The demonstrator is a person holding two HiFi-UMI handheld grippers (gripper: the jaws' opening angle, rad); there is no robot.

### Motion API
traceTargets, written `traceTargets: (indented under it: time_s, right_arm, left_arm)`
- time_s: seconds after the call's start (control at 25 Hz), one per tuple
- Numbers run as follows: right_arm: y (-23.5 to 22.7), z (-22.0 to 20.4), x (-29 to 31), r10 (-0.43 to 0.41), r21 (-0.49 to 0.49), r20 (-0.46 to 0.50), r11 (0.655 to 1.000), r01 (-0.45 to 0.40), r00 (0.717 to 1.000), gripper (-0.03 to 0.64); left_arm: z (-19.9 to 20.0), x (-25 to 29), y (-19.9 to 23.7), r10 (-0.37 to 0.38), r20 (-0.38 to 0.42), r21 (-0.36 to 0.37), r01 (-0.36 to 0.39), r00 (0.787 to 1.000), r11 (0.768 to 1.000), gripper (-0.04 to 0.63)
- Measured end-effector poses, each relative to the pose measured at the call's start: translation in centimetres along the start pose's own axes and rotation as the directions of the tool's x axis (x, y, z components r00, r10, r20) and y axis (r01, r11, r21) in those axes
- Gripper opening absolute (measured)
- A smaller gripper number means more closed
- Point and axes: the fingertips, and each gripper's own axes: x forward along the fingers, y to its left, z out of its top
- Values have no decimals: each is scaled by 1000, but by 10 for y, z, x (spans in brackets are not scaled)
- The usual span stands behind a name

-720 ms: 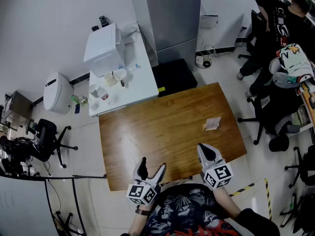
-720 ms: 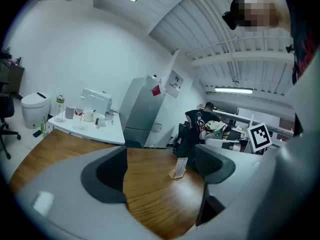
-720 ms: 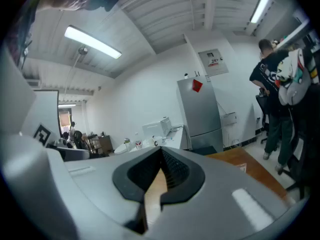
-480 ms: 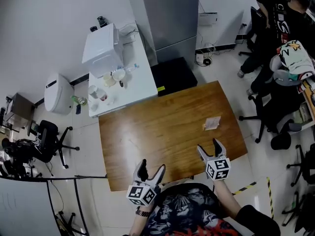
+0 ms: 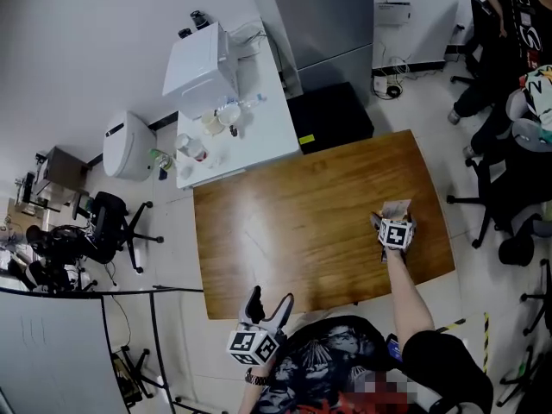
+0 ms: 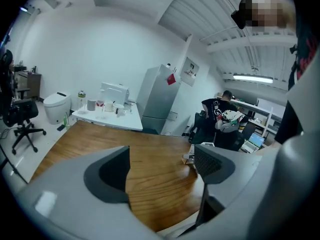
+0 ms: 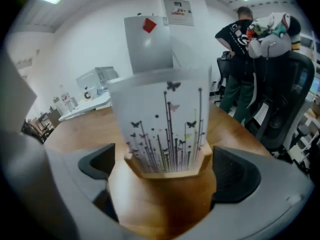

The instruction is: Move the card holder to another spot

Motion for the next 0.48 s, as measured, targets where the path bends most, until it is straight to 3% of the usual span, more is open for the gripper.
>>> traceTargets:
  time_s: [0.08, 0.12, 0.24, 0.4, 0.48]
  right_arm:
    - [-2, 0, 16, -14, -34, -39, 999, 13, 999, 579]
    - [-1, 3, 16, -15, -68, -34, 998, 12, 999, 545]
    - [13, 17, -7, 25, -127, 70, 992, -16, 997, 541]
    - [27, 40, -91, 64, -95, 237, 995, -43, 969, 541]
    - [30, 44, -140, 85, -109, 282, 992, -56, 955, 541]
  left_arm:
    - [-3, -6, 5, 24, -6, -9, -24, 1000, 1000, 407]
    - [-5, -8, 7, 34, -8, -17, -34, 999, 999, 405]
    - [-9, -9, 14, 49, -14, -50, -50, 999, 998, 383]
    - [2, 3, 8, -12, 24, -80, 14, 1000, 997, 382]
    - [8, 13, -2, -65, 61, -102, 71, 996, 992, 338]
